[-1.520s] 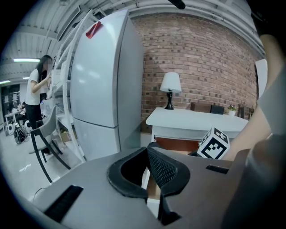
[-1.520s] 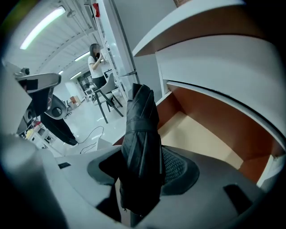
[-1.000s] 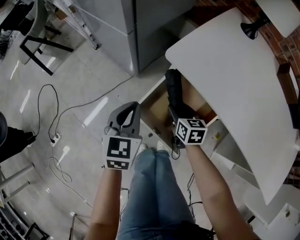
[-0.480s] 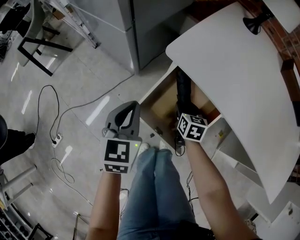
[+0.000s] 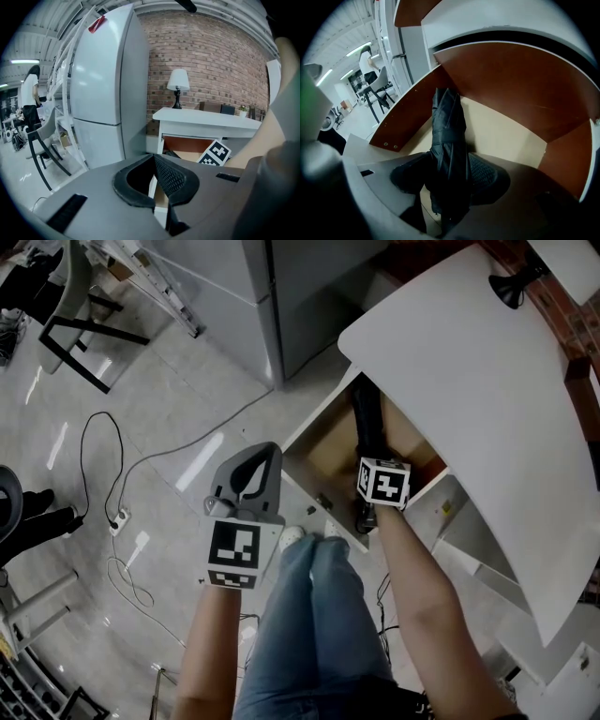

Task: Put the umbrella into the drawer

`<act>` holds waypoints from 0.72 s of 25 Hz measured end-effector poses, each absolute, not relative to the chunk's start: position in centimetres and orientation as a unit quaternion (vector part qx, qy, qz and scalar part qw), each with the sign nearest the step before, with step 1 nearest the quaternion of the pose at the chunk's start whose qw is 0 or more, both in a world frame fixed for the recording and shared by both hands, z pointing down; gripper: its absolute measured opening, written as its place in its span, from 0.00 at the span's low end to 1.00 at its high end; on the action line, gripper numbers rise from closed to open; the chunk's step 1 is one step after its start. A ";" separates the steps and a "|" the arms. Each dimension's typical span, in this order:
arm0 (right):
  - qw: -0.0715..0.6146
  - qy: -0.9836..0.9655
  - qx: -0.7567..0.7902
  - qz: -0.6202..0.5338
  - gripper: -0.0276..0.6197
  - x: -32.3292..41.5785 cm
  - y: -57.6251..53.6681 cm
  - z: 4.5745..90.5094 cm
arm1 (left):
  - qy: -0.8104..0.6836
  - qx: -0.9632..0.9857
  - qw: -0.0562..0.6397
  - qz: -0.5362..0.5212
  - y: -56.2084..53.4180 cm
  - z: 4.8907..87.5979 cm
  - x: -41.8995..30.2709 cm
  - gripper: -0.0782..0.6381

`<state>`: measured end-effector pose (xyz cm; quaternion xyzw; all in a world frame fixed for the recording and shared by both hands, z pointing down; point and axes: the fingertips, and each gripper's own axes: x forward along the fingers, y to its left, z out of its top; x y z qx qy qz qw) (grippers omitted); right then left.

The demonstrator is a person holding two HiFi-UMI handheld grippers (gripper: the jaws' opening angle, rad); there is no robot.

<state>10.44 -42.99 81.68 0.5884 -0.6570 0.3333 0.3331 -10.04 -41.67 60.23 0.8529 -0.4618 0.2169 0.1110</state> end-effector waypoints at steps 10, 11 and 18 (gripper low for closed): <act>0.373 -0.638 0.570 0.359 0.48 9.4 -41.4 78.4 | -0.453 0.857 0.118 0.216 -40.4 57.3 -10.1 0.11; 0.371 -0.637 0.568 0.364 0.49 9.3 -41.1 77.8 | -0.453 0.857 0.118 0.215 -40.2 56.9 -10.2 0.11; 0.363 -0.666 0.546 0.356 0.49 8.0 -39.0 72.7 | -0.448 0.860 0.120 0.214 -38.9 54.3 -10.5 0.11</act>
